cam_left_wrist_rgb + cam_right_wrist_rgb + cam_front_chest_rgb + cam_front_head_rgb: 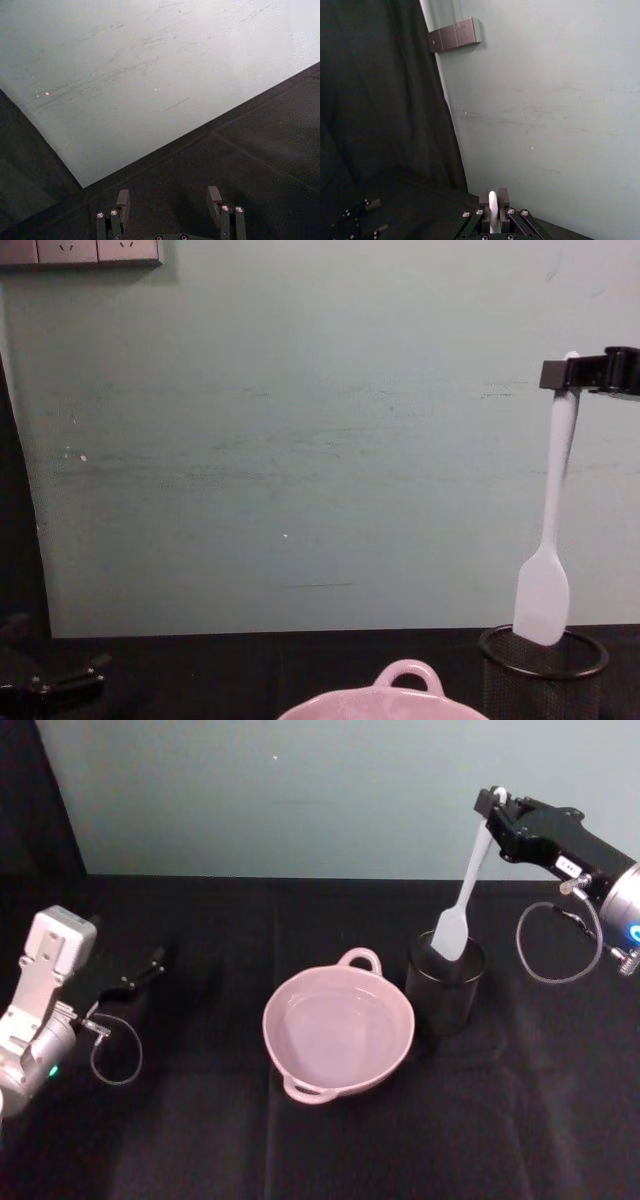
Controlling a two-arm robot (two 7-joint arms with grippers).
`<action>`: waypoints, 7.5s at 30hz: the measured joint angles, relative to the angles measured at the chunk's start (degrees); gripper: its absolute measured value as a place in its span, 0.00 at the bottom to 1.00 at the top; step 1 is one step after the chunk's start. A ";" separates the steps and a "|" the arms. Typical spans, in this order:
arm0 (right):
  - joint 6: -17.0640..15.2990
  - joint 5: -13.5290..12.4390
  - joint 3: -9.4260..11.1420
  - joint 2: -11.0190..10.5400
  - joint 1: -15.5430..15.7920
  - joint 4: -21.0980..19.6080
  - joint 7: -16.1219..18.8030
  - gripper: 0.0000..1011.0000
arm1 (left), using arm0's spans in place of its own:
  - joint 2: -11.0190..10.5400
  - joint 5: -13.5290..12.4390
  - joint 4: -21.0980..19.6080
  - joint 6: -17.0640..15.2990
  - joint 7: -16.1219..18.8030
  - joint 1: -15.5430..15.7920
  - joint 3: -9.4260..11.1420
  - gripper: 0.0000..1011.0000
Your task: Use the one hand to pick up the spoon and stir the clear water in the bowl.
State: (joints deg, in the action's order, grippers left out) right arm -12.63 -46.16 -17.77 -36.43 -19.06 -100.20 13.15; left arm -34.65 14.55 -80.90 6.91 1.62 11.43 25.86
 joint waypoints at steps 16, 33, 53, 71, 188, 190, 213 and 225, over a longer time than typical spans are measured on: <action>0.04 0.00 0.05 0.07 0.06 0.12 0.04 0.11 | 0.00 0.00 0.00 0.00 0.00 0.00 0.00 1.00; -0.12 0.35 -0.53 1.41 -0.29 0.18 0.33 0.11 | 0.00 0.00 0.00 0.00 0.00 0.00 0.00 1.00; 0.51 7.53 -13.18 10.96 -6.95 6.80 7.48 0.11 | 0.00 0.00 0.00 0.00 0.00 0.00 0.00 1.00; 3.24 12.74 -14.92 13.48 -3.42 9.63 9.47 0.11 | 0.00 0.00 0.00 0.00 0.00 0.00 0.00 1.00; 6.23 21.15 -10.09 19.45 -0.75 13.20 9.28 0.11 | 0.00 0.00 0.00 0.00 0.00 0.00 0.00 1.00; 6.47 20.94 -9.44 19.44 -0.80 13.80 8.95 0.11 | 0.00 0.00 0.00 0.00 0.00 0.00 0.00 1.00; 4.62 21.41 -4.05 14.35 4.32 6.74 6.24 0.11 | 0.00 0.00 0.00 0.00 0.00 0.00 0.00 1.00; 2.60 23.04 -8.75 14.57 5.29 3.12 8.62 0.11 | 0.00 0.00 0.00 0.00 0.00 0.00 0.00 1.00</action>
State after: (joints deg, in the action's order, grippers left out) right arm -10.03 -23.12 -26.52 -21.86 -13.77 -97.08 21.77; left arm -34.65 14.55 -80.90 6.91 1.62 11.43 25.86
